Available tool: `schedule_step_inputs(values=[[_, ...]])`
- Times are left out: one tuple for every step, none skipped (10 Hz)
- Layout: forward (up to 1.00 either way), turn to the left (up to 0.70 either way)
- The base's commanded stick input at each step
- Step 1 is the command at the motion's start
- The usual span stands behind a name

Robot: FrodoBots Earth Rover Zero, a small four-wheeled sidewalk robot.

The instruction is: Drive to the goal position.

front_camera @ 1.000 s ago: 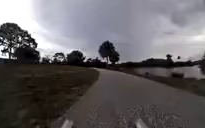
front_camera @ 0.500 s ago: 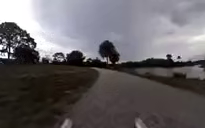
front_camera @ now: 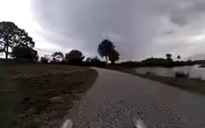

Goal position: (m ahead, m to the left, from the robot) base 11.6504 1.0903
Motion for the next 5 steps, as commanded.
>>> schedule_step_inputs(values=[[1.0,-0.4],[1.0,-0.4],[1.0,-0.17],[1.0,0.0],[1.0,0.0]])
